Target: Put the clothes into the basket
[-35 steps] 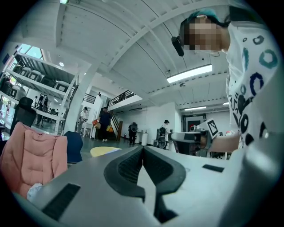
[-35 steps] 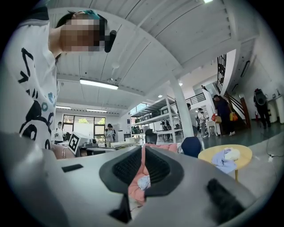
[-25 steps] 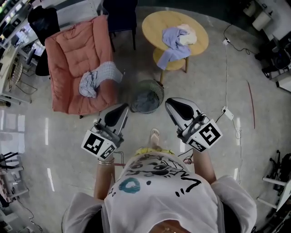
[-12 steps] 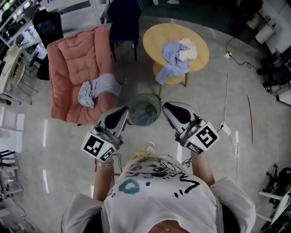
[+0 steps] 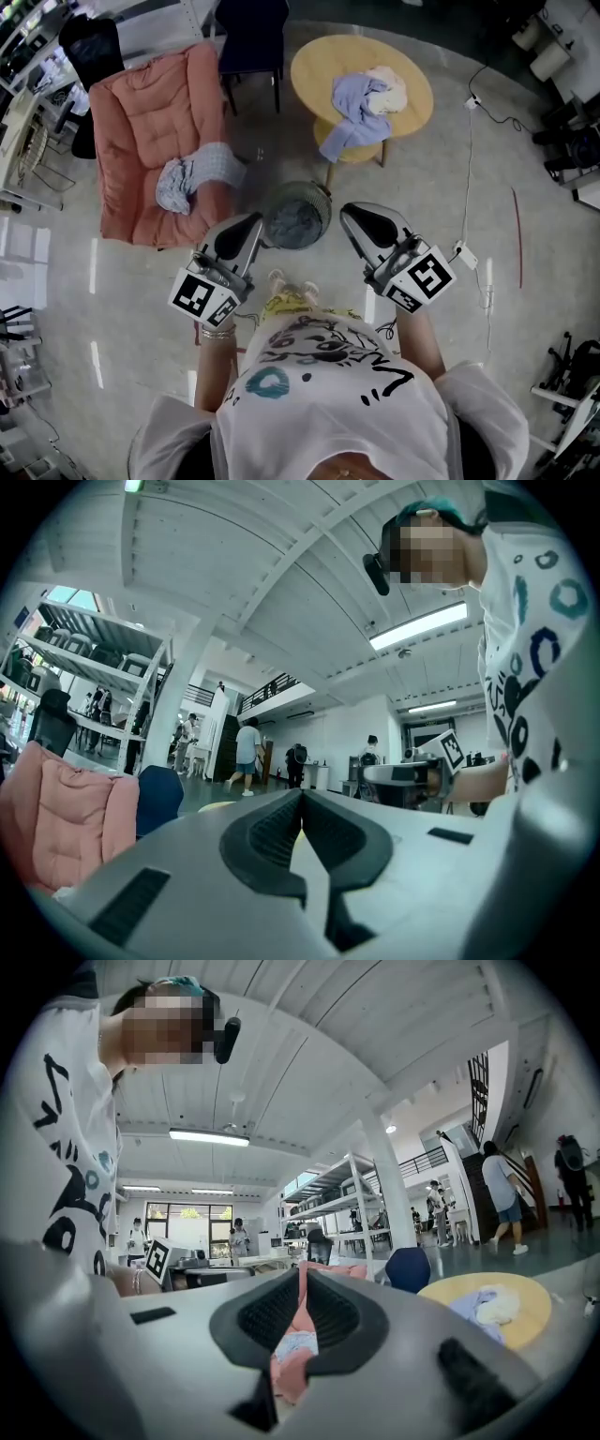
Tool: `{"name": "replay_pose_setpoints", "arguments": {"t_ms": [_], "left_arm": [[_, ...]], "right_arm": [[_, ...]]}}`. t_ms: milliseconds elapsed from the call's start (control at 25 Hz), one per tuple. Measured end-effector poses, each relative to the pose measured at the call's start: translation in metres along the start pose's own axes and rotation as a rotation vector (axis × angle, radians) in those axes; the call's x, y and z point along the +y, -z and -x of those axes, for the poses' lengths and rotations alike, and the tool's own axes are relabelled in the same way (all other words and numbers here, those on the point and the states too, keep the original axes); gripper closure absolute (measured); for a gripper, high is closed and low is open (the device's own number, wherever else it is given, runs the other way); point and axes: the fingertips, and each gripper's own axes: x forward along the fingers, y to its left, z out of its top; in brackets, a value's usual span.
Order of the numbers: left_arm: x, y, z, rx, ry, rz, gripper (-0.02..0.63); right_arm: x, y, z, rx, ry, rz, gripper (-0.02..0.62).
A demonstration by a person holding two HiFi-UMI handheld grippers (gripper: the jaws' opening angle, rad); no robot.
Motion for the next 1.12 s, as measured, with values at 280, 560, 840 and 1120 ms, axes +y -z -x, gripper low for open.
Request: {"name": "replay_pose_setpoints", "arguments": {"t_ms": [280,560,840,1120], "left_arm": [[0.015,0.000,-0.020,0.019,0.052,0.016,0.591],[0.049,-0.008,-0.057,0.037,0.126,0.000,0.591],[0.091,-0.014,-0.097,0.048,0.198,-0.004,0.591],[0.122,-0.014,-0.135,0.045,0.280,0.014,0.591]], "right_arm": [[-0.021,-0.004,-0.012,-0.003,0.055,-0.024,0.565],[-0.057,-0.012,-0.039,-0.022,0.132,-0.028,0.565],[-0.096,-0.025,-0.066,-0.041,0.224,-0.021,0.565],[-0.127,-0.024,-0.086,-0.049,0.322,-0.035,0.565]]}}
